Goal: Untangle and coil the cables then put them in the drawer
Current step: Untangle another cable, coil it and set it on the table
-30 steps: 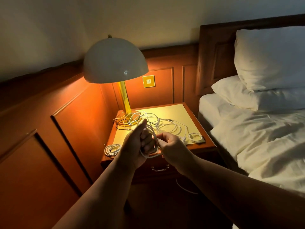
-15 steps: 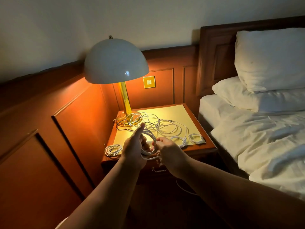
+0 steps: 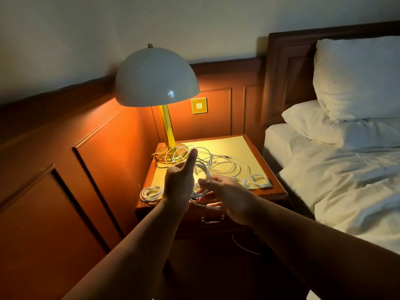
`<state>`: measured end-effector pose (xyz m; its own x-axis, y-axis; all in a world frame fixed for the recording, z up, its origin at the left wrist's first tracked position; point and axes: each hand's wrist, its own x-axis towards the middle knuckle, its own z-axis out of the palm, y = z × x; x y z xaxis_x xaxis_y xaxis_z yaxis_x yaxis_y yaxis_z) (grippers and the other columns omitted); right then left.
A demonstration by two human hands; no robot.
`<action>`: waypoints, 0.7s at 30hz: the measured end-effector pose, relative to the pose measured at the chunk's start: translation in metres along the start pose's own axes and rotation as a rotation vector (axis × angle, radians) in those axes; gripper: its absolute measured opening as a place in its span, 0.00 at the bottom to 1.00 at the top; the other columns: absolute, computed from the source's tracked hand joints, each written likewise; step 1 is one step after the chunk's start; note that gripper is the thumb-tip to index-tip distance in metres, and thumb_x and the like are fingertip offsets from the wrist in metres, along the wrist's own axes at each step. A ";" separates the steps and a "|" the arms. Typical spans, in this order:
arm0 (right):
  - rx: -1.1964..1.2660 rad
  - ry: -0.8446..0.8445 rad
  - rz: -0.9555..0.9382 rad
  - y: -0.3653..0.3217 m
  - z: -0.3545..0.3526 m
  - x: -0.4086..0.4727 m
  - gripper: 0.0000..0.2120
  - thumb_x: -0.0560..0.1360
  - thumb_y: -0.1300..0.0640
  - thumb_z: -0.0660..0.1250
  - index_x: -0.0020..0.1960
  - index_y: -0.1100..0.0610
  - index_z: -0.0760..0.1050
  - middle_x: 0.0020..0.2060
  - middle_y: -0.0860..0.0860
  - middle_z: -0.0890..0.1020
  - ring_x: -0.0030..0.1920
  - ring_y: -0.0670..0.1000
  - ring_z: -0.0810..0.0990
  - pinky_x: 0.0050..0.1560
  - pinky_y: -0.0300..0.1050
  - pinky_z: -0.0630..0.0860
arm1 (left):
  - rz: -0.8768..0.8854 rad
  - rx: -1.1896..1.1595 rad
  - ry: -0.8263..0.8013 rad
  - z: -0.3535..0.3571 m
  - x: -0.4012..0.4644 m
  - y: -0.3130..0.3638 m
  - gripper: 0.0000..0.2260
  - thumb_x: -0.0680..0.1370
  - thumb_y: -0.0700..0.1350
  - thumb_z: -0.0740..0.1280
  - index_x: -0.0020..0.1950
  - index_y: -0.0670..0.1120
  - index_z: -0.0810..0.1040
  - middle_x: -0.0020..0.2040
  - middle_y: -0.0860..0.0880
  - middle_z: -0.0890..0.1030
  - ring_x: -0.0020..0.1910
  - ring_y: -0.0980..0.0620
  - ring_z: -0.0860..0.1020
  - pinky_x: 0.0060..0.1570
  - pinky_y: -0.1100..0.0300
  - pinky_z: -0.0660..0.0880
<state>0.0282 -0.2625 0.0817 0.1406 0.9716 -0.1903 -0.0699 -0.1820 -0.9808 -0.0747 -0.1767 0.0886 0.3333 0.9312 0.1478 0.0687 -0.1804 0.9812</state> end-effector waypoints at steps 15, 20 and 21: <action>0.144 -0.055 -0.024 0.003 0.001 0.003 0.08 0.74 0.59 0.72 0.51 0.61 0.77 0.41 0.55 0.83 0.42 0.51 0.83 0.46 0.45 0.79 | -0.179 -0.168 0.068 0.007 -0.005 0.006 0.27 0.74 0.69 0.61 0.30 0.47 0.65 0.26 0.50 0.62 0.24 0.53 0.61 0.28 0.58 0.59; 0.051 -0.019 -0.032 0.000 0.001 0.004 0.09 0.77 0.57 0.69 0.54 0.60 0.77 0.44 0.55 0.84 0.44 0.50 0.83 0.46 0.45 0.77 | -0.137 -0.201 0.149 0.013 -0.005 0.008 0.27 0.74 0.70 0.60 0.31 0.48 0.65 0.26 0.52 0.62 0.25 0.53 0.61 0.31 0.58 0.59; 0.043 -0.023 -0.037 0.000 0.001 0.005 0.09 0.77 0.58 0.68 0.54 0.61 0.77 0.43 0.55 0.84 0.43 0.51 0.83 0.44 0.44 0.77 | -0.127 -0.191 0.152 0.013 -0.004 0.006 0.27 0.75 0.69 0.59 0.31 0.48 0.65 0.25 0.52 0.62 0.25 0.53 0.61 0.32 0.57 0.59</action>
<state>0.0279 -0.2574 0.0811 0.1215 0.9809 -0.1522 -0.1077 -0.1394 -0.9844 -0.0631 -0.1856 0.0926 0.1878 0.9819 0.0251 -0.0828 -0.0096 0.9965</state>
